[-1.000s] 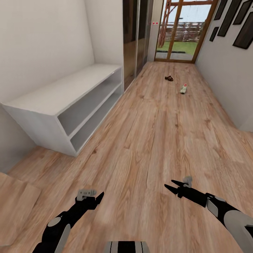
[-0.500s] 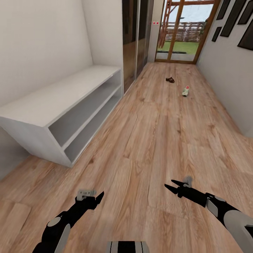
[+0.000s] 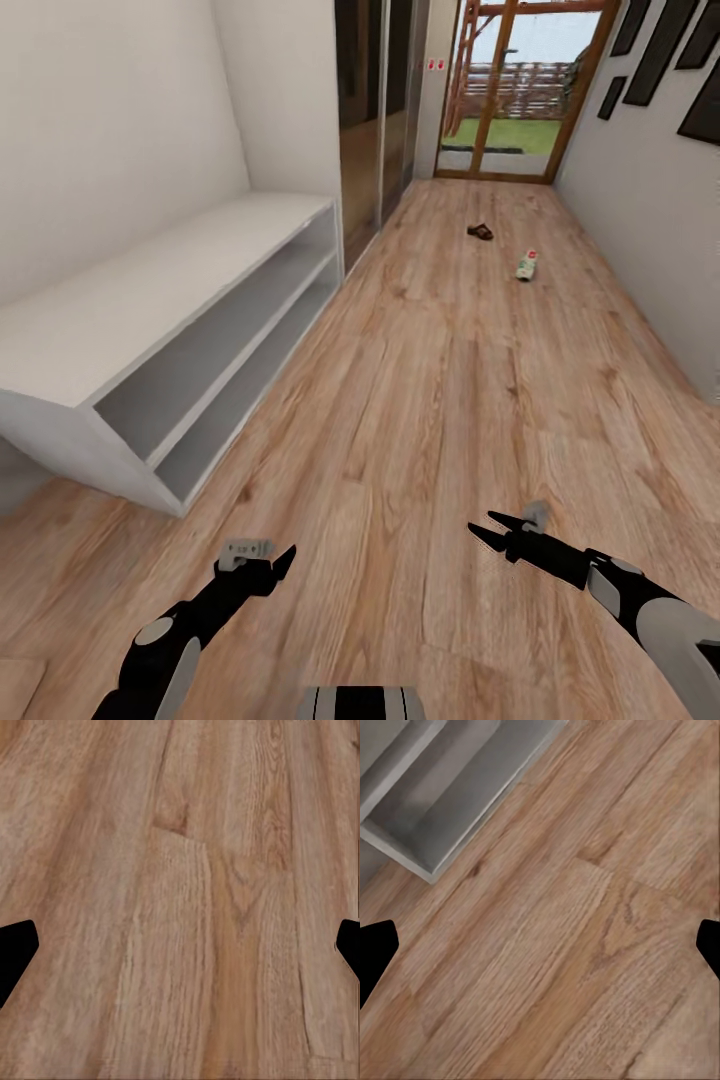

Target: Pick up the two gym shoes and the two sandals from the corridor floor and place them onto the hallstand (shoe rack) in the corridor, making sure they are on the rack and not on the floor. Arrange them so the two gym shoes are next to each other and the two sandals are next to each other.

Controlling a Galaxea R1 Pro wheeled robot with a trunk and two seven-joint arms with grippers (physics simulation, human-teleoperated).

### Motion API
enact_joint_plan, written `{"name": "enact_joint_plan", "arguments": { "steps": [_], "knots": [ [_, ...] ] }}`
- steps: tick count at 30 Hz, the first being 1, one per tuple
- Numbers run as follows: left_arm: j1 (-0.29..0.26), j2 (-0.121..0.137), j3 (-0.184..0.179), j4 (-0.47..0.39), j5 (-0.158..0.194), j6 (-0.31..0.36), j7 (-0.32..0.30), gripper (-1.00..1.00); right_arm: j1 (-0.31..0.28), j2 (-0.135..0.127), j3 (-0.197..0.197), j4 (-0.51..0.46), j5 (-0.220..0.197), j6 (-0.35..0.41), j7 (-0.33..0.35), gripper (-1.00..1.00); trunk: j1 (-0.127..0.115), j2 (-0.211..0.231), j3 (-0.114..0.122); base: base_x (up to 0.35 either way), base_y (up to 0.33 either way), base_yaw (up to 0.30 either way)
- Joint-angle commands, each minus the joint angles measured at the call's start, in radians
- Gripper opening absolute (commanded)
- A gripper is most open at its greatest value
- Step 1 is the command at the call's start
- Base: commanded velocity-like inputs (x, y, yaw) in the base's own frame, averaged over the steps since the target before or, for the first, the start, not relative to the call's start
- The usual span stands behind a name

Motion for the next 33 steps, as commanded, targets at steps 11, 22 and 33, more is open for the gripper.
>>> {"name": "enact_joint_plan", "arguments": {
  "steps": [11, 22, 33],
  "knots": [
    [0.0, 0.0, 0.001, -0.001, 0.01, 0.009, -0.001, 1.0, -0.001, 0.0, -0.008, 0.001, 0.006, -0.005, 0.003, 1.0, 0.0, 0.0, -0.001, 0.331, -0.06, -0.291],
    [0.0, 0.0, 0.001, -0.001, 0.01, 0.009, -0.001, 1.0, -0.001, 0.0, -0.013, 0.003, 0.006, -0.006, -0.063, 1.0, 0.0, 0.0, -0.001, 0.331, -0.061, -0.214],
    [0.0, 0.0, 0.001, -0.001, 0.01, 0.009, -0.001, 1.0, -0.001, 0.005, -0.041, 0.002, 0.008, -0.039, -0.591, 1.0, 0.0, 0.0, -0.001, 0.331, -0.06, -0.011]
  ]
}}
